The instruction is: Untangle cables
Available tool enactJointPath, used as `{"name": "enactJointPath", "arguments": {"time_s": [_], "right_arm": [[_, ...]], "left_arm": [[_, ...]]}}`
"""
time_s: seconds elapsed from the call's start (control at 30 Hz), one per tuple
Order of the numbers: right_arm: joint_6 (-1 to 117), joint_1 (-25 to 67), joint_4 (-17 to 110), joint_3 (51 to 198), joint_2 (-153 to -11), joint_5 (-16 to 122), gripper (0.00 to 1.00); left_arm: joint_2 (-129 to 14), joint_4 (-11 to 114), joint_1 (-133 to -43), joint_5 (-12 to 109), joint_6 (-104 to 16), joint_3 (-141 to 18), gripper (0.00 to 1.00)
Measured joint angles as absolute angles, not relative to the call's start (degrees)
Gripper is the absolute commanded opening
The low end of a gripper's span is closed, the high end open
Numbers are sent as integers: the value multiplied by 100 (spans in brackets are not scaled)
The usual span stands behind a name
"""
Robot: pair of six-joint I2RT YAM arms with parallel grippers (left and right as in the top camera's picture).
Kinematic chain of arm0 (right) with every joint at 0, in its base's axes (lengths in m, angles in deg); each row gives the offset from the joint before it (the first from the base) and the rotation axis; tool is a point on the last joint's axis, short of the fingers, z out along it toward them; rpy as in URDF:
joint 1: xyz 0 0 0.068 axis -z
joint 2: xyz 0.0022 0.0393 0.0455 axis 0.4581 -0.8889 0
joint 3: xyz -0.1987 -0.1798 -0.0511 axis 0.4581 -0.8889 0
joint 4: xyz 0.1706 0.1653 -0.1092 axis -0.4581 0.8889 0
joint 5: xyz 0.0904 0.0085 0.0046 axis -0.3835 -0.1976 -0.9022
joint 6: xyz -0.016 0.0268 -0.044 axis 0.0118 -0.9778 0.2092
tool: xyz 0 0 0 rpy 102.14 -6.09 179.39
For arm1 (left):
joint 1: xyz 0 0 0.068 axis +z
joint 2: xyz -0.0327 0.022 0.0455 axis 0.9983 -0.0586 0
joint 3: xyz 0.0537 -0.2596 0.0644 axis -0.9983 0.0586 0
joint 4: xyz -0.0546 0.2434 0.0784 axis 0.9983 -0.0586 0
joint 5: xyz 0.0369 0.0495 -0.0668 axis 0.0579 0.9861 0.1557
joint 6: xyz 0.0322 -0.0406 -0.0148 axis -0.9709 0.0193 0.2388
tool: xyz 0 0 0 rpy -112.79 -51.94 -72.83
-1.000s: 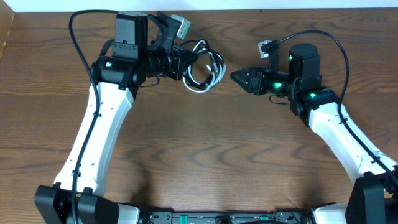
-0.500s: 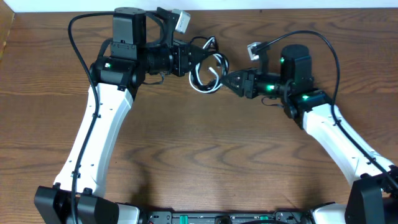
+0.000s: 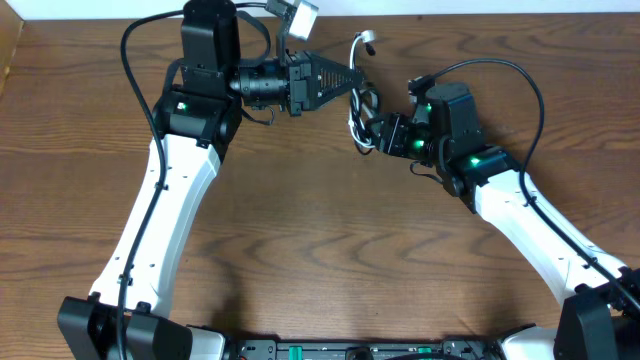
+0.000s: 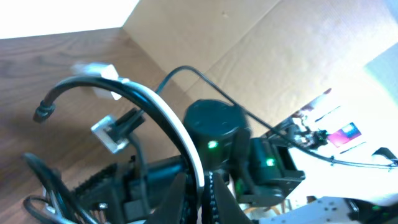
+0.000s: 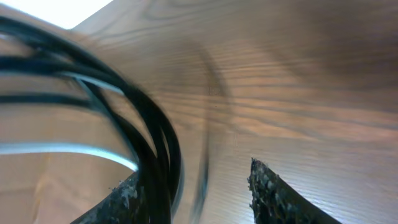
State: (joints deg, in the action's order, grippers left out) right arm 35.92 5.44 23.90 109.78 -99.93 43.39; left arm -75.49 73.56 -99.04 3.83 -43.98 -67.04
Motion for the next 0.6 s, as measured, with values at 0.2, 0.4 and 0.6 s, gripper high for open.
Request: {"name": "enactJointPath", "arguments": {"time_s": [0.2,0.4,0.6], "right_arm": [[3536,710,3229,10991,-9993,5052,30],[3977,1082,3808,10991,-9993,5067,1],[4849,1410,3924,10983,-9993,4225,1]], "left_arm": [[-7549,7841,-9907,92,-3874,-6697,8],[-7558,7760,-9918,155,-3928,-6695,8],[-7558,6319,-9911,1285,-4479,-6710,11]]}}
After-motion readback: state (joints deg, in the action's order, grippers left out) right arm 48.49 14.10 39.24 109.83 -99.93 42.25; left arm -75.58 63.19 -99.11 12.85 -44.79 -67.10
